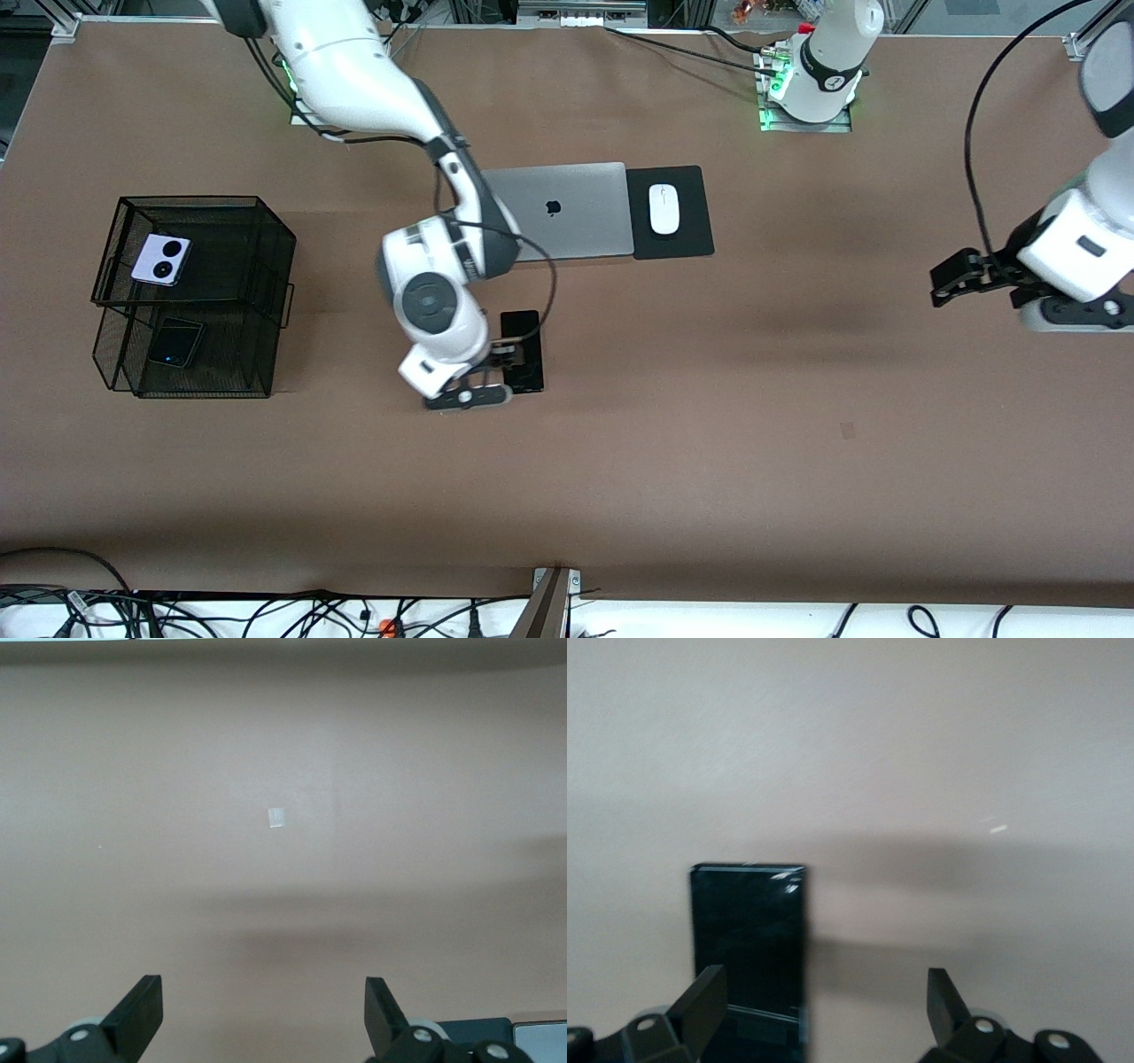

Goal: Place phones with both arms
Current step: 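Grasp the tall phone with the right gripper while the left gripper withdraws, then carry the tall black phone into the organizer's lower tier with the right gripper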

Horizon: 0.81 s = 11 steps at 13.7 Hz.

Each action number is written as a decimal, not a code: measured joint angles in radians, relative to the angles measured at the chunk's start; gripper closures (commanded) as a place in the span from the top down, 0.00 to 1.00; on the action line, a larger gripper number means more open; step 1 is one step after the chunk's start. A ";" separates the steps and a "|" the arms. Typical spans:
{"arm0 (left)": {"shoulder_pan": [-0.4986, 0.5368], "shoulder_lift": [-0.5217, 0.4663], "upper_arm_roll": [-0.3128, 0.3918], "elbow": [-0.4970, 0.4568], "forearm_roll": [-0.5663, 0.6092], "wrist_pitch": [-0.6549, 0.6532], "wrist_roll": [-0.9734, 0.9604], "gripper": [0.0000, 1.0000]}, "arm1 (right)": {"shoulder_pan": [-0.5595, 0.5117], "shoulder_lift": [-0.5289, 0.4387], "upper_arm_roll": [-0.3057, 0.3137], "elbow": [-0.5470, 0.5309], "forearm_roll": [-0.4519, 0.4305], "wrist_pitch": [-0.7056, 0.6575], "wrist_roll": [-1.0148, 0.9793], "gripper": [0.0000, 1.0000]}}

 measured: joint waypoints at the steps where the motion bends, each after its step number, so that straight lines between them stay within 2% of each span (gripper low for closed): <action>1: 0.002 -0.005 0.000 -0.001 -0.001 -0.001 -0.002 1.00 | 0.022 0.014 -0.001 -0.002 -0.001 0.013 0.016 1.00; 6: 0.002 -0.009 0.008 -0.018 -0.001 -0.009 -0.022 1.00 | 0.065 0.055 -0.002 -0.006 -0.001 0.067 0.028 1.00; 9: -0.038 -0.026 0.059 -0.033 -0.001 -0.009 -0.022 1.00 | 0.082 0.075 -0.002 -0.008 -0.001 0.074 0.028 1.00; 10: -0.040 -0.035 0.065 -0.035 -0.001 -0.009 -0.022 1.00 | 0.088 0.080 -0.002 -0.010 -0.001 0.077 0.028 0.83; 11: -0.040 -0.043 0.068 -0.037 -0.004 -0.009 -0.022 1.00 | 0.092 0.084 -0.002 -0.015 -0.001 0.084 0.028 0.73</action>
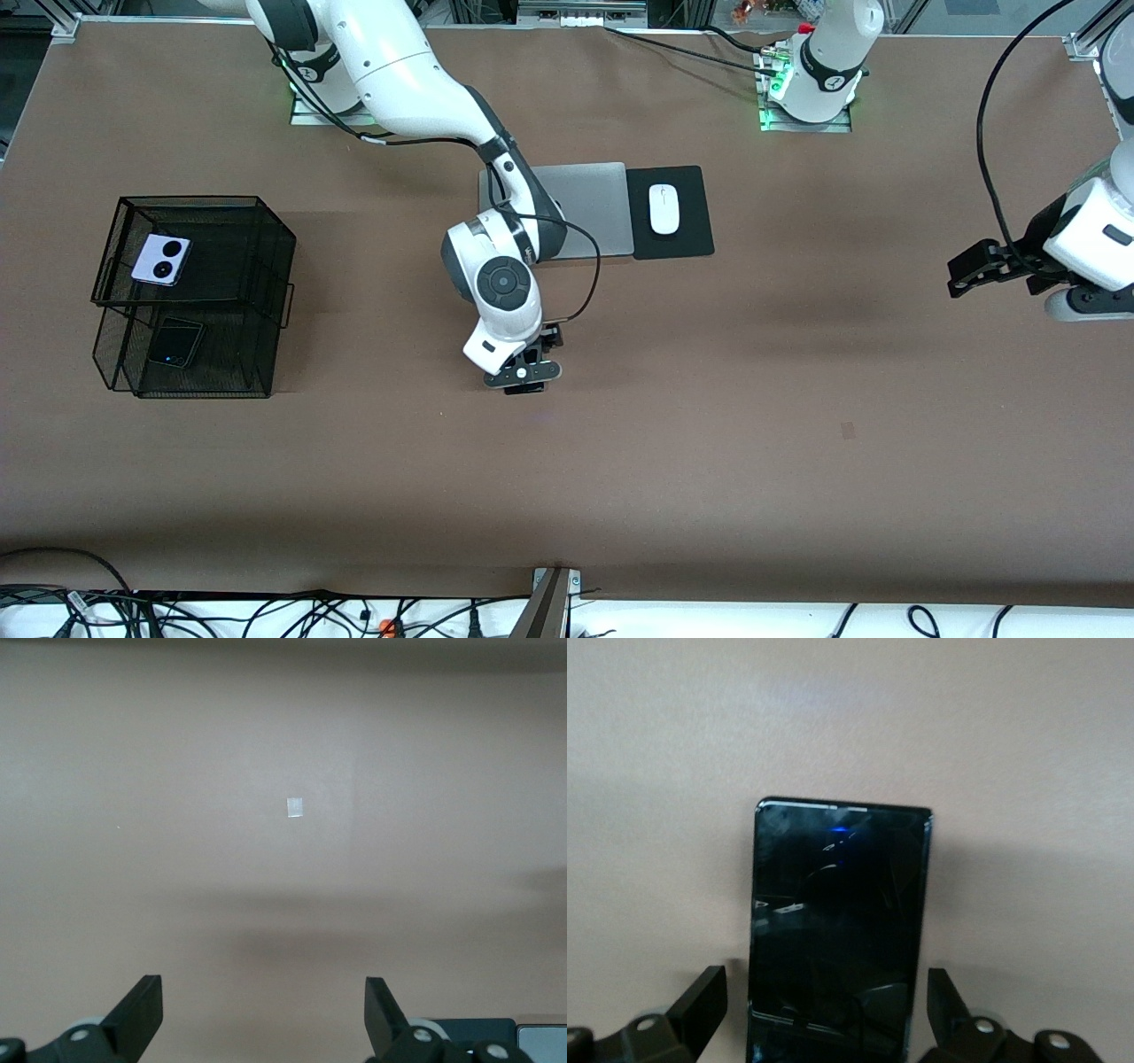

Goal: Place phones with both arms
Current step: 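Carry the tall black phone into the organizer's lower tier with the right gripper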

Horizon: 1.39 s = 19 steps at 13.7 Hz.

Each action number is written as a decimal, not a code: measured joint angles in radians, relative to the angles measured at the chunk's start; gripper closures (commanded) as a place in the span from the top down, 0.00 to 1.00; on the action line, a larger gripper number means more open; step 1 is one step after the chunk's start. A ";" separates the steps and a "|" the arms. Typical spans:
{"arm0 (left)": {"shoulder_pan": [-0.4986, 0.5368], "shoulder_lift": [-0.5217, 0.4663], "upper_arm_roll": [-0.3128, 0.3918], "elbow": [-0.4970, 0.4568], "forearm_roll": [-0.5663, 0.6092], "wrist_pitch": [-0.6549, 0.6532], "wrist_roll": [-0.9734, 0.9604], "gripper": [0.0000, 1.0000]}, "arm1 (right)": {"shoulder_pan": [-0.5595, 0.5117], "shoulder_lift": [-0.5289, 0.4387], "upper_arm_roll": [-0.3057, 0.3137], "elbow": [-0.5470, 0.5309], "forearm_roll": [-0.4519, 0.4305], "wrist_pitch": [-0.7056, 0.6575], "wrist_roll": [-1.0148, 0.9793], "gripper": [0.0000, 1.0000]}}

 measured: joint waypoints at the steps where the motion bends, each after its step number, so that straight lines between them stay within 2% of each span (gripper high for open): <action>1: 0.000 -0.006 0.004 -0.004 -0.005 0.000 0.000 1.00 | 0.002 0.001 -0.001 -0.007 -0.001 0.011 0.000 0.62; 3: 0.000 -0.013 0.008 -0.010 -0.011 0.000 0.001 1.00 | 0.004 -0.002 -0.001 -0.012 0.000 0.021 0.000 0.44; 4: 0.000 -0.013 0.008 -0.013 -0.011 0.000 0.001 1.00 | 0.006 -0.001 -0.002 -0.013 0.000 0.023 0.000 0.41; 9: 0.000 -0.014 0.007 -0.030 -0.011 -0.001 0.001 1.00 | 0.009 -0.003 -0.014 -0.012 -0.001 0.022 -0.003 0.41; 11: -0.001 -0.014 0.006 -0.039 -0.011 -0.001 0.001 1.00 | 0.011 -0.018 -0.061 -0.003 0.000 -0.016 -0.003 0.42; 13: -0.003 -0.014 0.005 -0.042 -0.011 -0.001 0.001 1.00 | 0.005 -0.073 -0.131 0.001 0.001 -0.125 -0.002 0.42; 15: -0.004 -0.014 0.004 -0.042 -0.011 -0.001 0.001 1.00 | -0.031 -0.155 -0.193 0.003 0.002 -0.295 -0.009 0.41; 19: -0.007 -0.014 0.003 -0.043 -0.011 -0.001 0.001 1.00 | -0.228 -0.329 -0.244 0.003 0.002 -0.647 -0.123 0.38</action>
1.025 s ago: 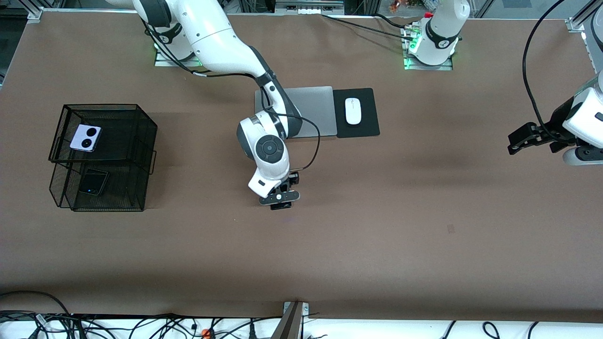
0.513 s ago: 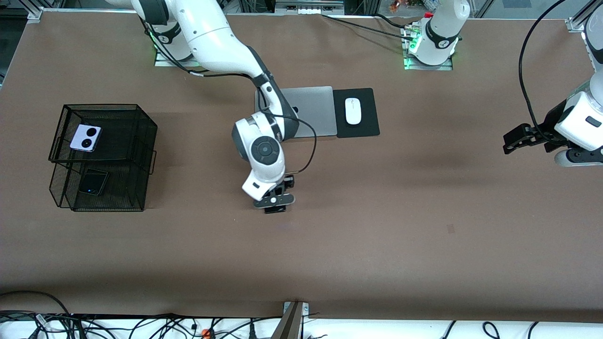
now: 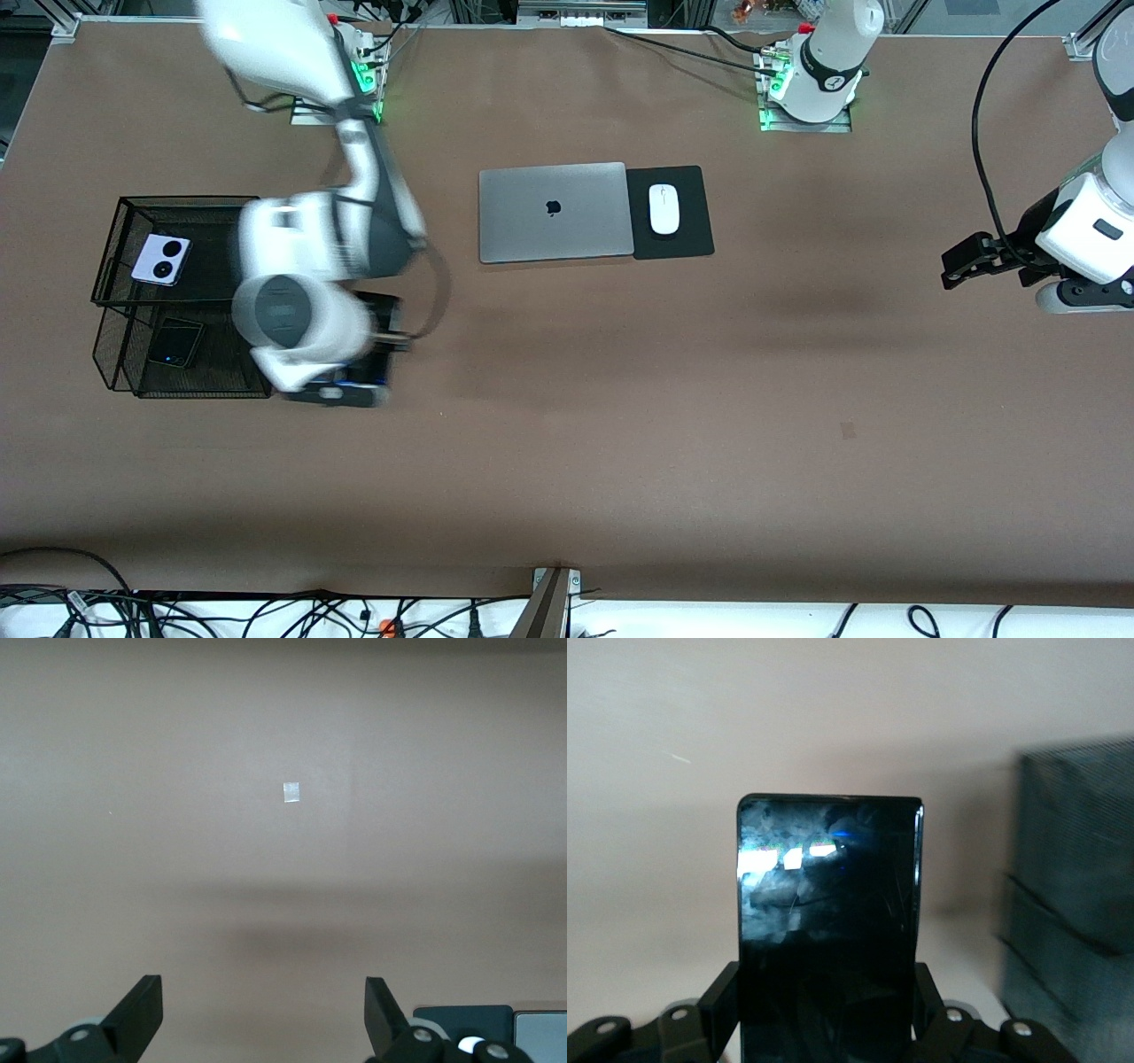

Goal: Place phones with both arms
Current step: 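Carry the tall black phone into the organizer's lower tier with the right gripper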

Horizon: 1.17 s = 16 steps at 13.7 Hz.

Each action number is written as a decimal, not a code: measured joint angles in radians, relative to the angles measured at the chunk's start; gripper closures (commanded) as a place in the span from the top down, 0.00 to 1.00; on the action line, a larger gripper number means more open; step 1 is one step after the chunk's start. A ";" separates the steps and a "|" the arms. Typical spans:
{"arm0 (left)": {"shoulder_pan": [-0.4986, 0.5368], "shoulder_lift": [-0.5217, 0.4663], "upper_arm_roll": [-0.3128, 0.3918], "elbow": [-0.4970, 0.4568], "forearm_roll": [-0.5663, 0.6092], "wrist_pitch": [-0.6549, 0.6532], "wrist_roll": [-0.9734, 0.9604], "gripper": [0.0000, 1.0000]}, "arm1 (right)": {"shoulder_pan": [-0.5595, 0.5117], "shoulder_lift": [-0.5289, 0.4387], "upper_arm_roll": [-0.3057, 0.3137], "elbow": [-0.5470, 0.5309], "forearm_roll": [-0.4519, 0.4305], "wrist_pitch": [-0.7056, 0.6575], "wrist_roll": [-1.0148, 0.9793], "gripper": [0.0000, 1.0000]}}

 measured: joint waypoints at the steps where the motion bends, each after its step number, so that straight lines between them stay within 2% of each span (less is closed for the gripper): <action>1: -0.001 0.000 0.000 0.000 0.000 0.000 0.000 1.00 | -0.056 -0.034 -0.004 -0.001 0.000 -0.081 -0.040 0.38; 3: -0.001 0.000 0.000 -0.001 0.000 0.000 0.000 1.00 | -0.120 -0.079 -0.047 -0.008 0.000 -0.222 -0.082 0.34; 5: -0.002 0.000 0.000 -0.001 0.000 0.000 0.000 1.00 | -0.125 -0.093 -0.122 -0.019 0.000 -0.350 -0.120 0.34; 8: -0.002 0.000 0.000 -0.002 0.000 0.000 0.000 1.00 | -0.122 -0.095 -0.235 -0.082 0.000 -0.436 -0.223 0.35; 11: -0.002 0.000 0.000 -0.003 0.000 0.000 0.000 1.00 | -0.124 -0.095 -0.275 -0.222 0.000 -0.397 -0.281 0.36; 16: -0.002 0.000 0.000 -0.005 0.000 0.000 0.000 1.00 | -0.122 -0.092 -0.289 -0.452 0.000 -0.164 -0.486 0.37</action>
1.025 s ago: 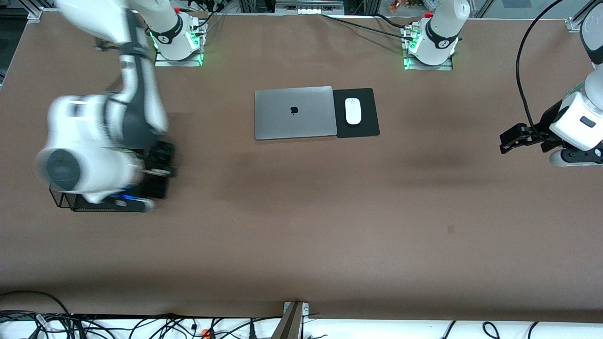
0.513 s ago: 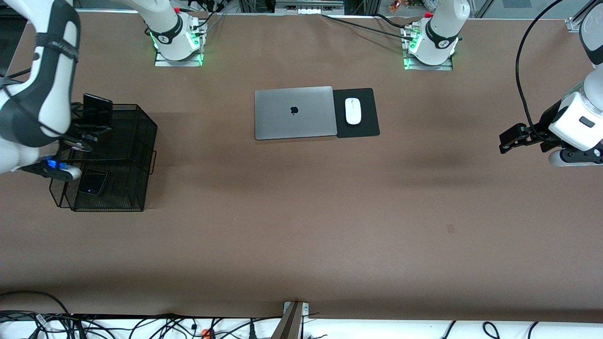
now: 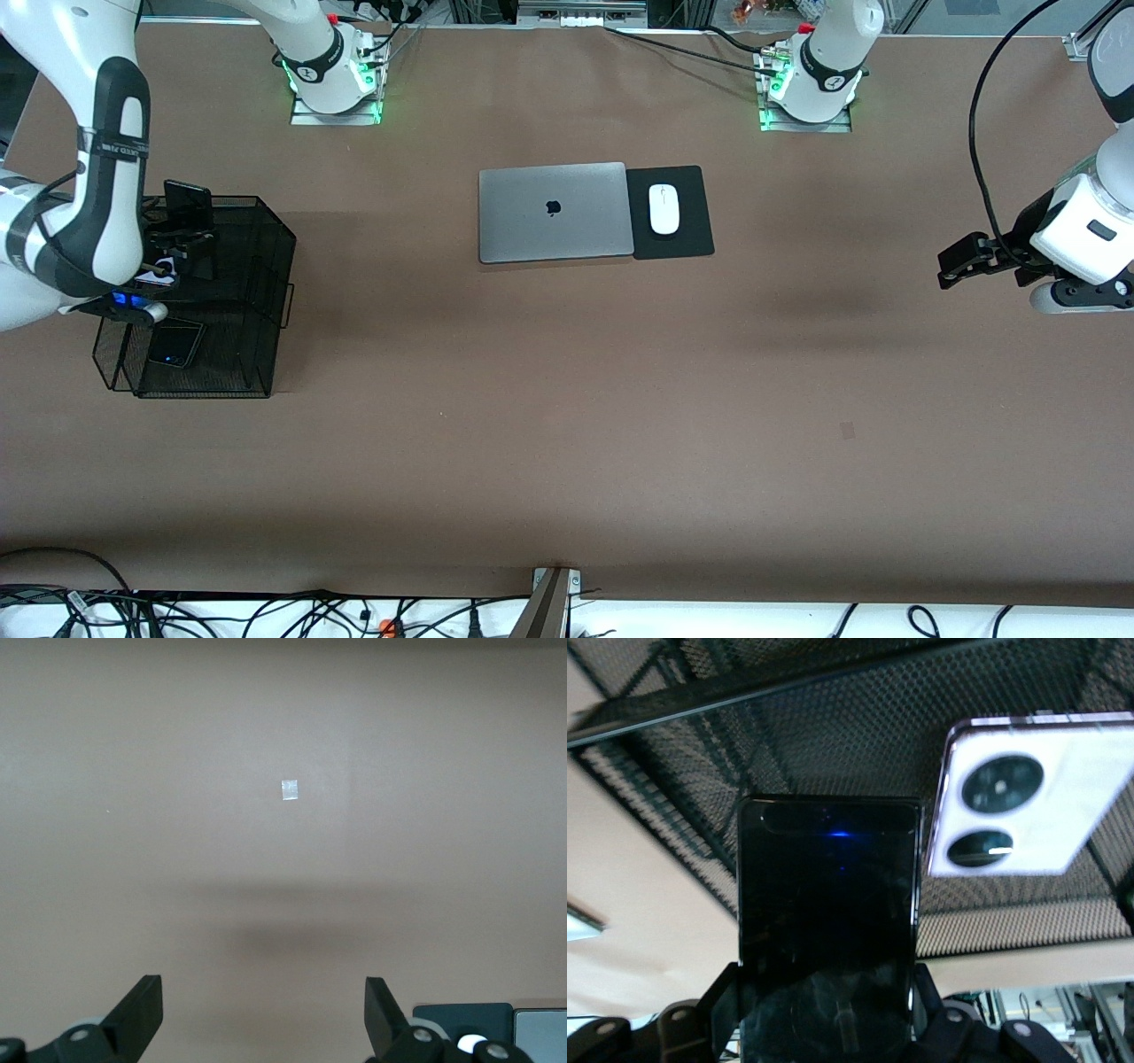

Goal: Place phones with both arms
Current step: 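Carry the tall black phone into the organizer's lower tier with the right gripper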

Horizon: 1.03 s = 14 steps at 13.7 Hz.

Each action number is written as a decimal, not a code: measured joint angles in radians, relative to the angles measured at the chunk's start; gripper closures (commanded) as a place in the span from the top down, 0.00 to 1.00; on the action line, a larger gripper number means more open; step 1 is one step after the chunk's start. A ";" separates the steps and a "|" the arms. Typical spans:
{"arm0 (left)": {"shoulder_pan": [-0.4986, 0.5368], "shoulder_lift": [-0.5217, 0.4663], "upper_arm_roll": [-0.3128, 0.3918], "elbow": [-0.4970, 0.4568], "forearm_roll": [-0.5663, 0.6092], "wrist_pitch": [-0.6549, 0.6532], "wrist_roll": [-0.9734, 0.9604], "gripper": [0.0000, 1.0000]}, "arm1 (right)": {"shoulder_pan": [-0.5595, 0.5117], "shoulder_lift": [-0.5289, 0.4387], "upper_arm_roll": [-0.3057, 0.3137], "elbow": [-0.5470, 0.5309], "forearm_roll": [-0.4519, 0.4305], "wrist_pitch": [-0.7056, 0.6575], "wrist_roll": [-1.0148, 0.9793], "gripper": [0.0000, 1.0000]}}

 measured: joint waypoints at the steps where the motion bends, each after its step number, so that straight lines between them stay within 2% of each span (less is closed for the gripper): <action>1: 0.000 0.000 0.000 0.000 0.000 0.000 0.000 1.00 | 0.001 0.000 0.000 -0.025 0.000 0.029 -0.022 0.40; 7: 0.000 0.000 0.000 -0.001 0.000 0.000 0.000 1.00 | 0.026 -0.036 -0.005 -0.043 0.001 0.119 -0.053 0.42; 8: 0.000 0.000 0.000 -0.001 0.000 0.000 0.000 1.00 | 0.028 -0.036 -0.005 -0.051 0.001 0.135 -0.053 0.59; 9: 0.000 0.000 0.000 -0.001 0.000 0.000 0.000 1.00 | 0.029 -0.036 -0.005 -0.059 0.001 0.147 -0.054 0.85; 10: 0.000 0.000 0.000 -0.001 0.000 0.000 0.000 1.00 | 0.029 -0.036 -0.004 -0.064 0.001 0.154 -0.054 1.00; 14: 0.000 0.000 0.000 -0.001 0.000 0.000 0.000 1.00 | 0.050 -0.037 -0.002 -0.045 0.001 0.156 -0.054 1.00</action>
